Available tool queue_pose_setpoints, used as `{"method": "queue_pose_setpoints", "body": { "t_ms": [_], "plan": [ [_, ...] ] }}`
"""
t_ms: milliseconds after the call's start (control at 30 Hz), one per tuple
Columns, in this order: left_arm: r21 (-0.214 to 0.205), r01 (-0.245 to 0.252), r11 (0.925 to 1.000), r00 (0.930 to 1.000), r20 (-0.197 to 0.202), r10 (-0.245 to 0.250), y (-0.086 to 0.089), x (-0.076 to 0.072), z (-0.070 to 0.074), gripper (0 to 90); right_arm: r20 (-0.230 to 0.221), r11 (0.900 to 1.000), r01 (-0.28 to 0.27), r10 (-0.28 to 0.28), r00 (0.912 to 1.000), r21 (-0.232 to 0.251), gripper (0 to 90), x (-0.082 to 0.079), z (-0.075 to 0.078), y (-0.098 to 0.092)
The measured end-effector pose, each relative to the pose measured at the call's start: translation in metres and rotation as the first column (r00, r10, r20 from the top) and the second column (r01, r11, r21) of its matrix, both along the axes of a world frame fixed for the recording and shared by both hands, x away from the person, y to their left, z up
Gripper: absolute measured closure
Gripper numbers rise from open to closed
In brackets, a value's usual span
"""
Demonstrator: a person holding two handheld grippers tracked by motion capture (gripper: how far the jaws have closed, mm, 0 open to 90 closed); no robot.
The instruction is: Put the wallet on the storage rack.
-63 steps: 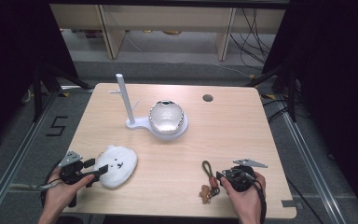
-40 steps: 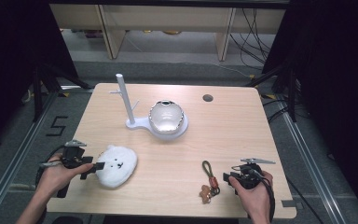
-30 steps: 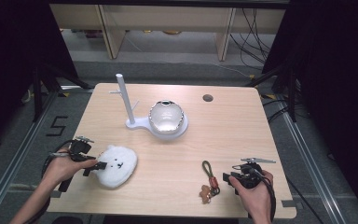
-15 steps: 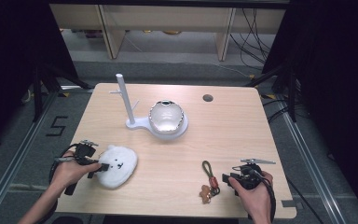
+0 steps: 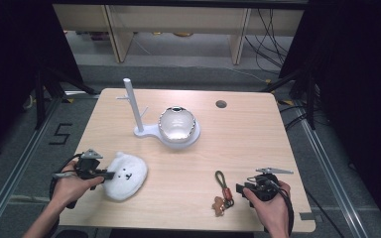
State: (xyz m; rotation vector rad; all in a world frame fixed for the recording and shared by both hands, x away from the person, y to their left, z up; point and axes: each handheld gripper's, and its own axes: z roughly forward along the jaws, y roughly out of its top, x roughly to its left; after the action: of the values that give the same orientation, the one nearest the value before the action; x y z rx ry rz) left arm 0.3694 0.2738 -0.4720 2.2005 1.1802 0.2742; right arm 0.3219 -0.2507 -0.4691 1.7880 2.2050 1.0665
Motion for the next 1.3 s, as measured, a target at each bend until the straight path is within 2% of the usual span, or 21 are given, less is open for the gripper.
{"method": "queue_pose_setpoints", "body": {
  "t_ms": [33, 67, 200, 400, 433, 467, 633, 700, 767, 800, 867, 933, 967, 1000, 1033, 1067, 1100, 1133, 1167, 1267, 1300],
  "plan": [
    [0.001, 0.015, 0.9999, 0.9995, 0.029, -0.015, -0.002, -0.002, 0.003, 80.5, 0.015, 0.9997, -0.01, 0.01, 0.9998, 0.022, 59.8, 0.001, 0.001, 0.001],
    [0.008, 0.024, 0.9997, 0.9978, 0.062, -0.024, -0.003, -0.003, 0.006, 80.5, 0.028, 0.9995, 0.015, -0.014, 0.9995, -0.029, 59.8, 0.0, 0.003, 0.003],
    [0.041, 0.095, 0.9946, 0.986, 0.133, -0.1, -0.009, -0.009, 0.024, 80.5, 0.054, 0.9998, -0.007, 0.008, 0.9985, -0.016, 59.8, -0.001, 0.011, 0.008],
    [0.11, 0.189, 0.9758, 0.9528, 0.22, -0.209, -0.025, -0.009, 0.05, 80.5, 0.132, 0.9986, -0.054, 0.054, 0.9898, -0.005, 59.8, 0.001, 0.027, 0.02],
    [0.134, 0.218, 0.9667, 0.9361, 0.251, -0.246, -0.028, -0.006, 0.054, 80.5, 0.148, 0.9975, -0.07, 0.068, 0.9866, 0.009, 59.6, 0.002, 0.029, 0.022],
    [0.135, 0.22, 0.966, 0.9316, 0.265, -0.249, -0.032, -0.006, 0.057, 80.4, 0.158, 0.9976, -0.069, 0.067, 0.9851, 0.006, 59.6, 0.003, 0.031, 0.025],
    [0.13, 0.268, 0.9547, 0.9137, 0.28, -0.294, -0.053, -0.003, 0.068, 80.3, 0.203, 0.9914, -0.129, 0.122, 0.9715, 0.021, 57.4, 0.009, 0.04, 0.041],
    [0.139, 0.298, 0.9443, 0.9027, 0.28, -0.326, -0.063, -0.001, 0.071, 80.3, 0.211, 0.9885, -0.15, 0.144, 0.9669, 0.015, 56.7, 0.012, 0.043, 0.048],
    [0.123, 0.321, 0.9392, 0.8986, 0.274, -0.343, -0.075, -0.001, 0.072, 80.2, 0.215, 0.9838, -0.177, 0.166, 0.9623, 0.03, 56.4, 0.015, 0.046, 0.058],
    [0.138, 0.345, 0.9283, 0.8863, 0.277, -0.371, -0.08, 0.0, 0.074, 80.2, 0.227, 0.9795, -0.199, 0.187, 0.9557, 0.031, 56.1, 0.018, 0.046, 0.062],
    [0.126, 0.369, 0.9207, 0.8778, 0.278, -0.39, -0.092, 0.001, 0.075, 80.2, 0.244, 0.9724, -0.231, 0.217, 0.9451, 0.03, 55.9, 0.022, 0.048, 0.071],
    [0.119, 0.392, 0.9123, 0.8709, 0.272, -0.409, -0.101, 0.002, 0.075, 80.2, 0.242, 0.9672, -0.251, 0.234, 0.9417, 0.041, 56.4, 0.027, 0.048, 0.079],
    [0.123, 0.399, 0.9086, 0.8679, 0.269, -0.418, -0.105, 0.003, 0.075, 80.2, 0.227, 0.9662, -0.252, 0.235, 0.9452, 0.052, 56.9, 0.028, 0.049, 0.084],
    [0.121, 0.411, 0.9035, 0.8626, 0.269, -0.428, -0.109, 0.003, 0.074, 80.2, 0.252, 0.9609, -0.274, 0.255, 0.9336, 0.042, 57.0, 0.032, 0.047, 0.087],
    [0.128, 0.424, 0.8965, 0.8545, 0.271, -0.443, -0.113, 0.004, 0.074, 80.1, 0.242, 0.96, -0.277, 0.259, 0.935, 0.041, 57.0, 0.033, 0.048, 0.091],
    [0.124, 0.426, 0.896, 0.8552, 0.268, -0.444, -0.116, 0.004, 0.073, 80.1, 0.247, 0.9551, -0.293, 0.274, 0.9294, 0.042, 56.8, 0.035, 0.048, 0.093],
    [0.129, 0.439, 0.8893, 0.8469, 0.271, -0.457, -0.119, 0.005, 0.074, 80.1, 0.245, 0.9517, -0.302, 0.281, 0.9278, 0.054, 56.2, 0.036, 0.048, 0.097],
    [0.129, 0.439, 0.8893, 0.8469, 0.271, -0.457, -0.119, 0.005, 0.074, 80.1, 0.259, 0.9477, -0.315, 0.293, 0.9205, 0.049, 55.4, 0.038, 0.048, 0.099],
    [0.146, 0.456, 0.8779, 0.8334, 0.276, -0.479, -0.125, 0.006, 0.074, 80.1, 0.258, 0.9463, -0.32, 0.297, 0.9194, 0.049, 54.2, 0.04, 0.048, 0.102],
    [0.147, 0.481, 0.8645, 0.8192, 0.276, -0.503, -0.133, 0.005, 0.075, 80.1, 0.271, 0.934, -0.353, 0.325, 0.906, 0.057, 49.9, 0.047, 0.045, 0.108],
    [0.148, 0.486, 0.861, 0.8156, 0.277, -0.508, -0.136, 0.005, 0.075, 80.1, 0.264, 0.9318, -0.353, 0.32, 0.9098, 0.085, 48.4, 0.048, 0.044, 0.11]
  ]
}}
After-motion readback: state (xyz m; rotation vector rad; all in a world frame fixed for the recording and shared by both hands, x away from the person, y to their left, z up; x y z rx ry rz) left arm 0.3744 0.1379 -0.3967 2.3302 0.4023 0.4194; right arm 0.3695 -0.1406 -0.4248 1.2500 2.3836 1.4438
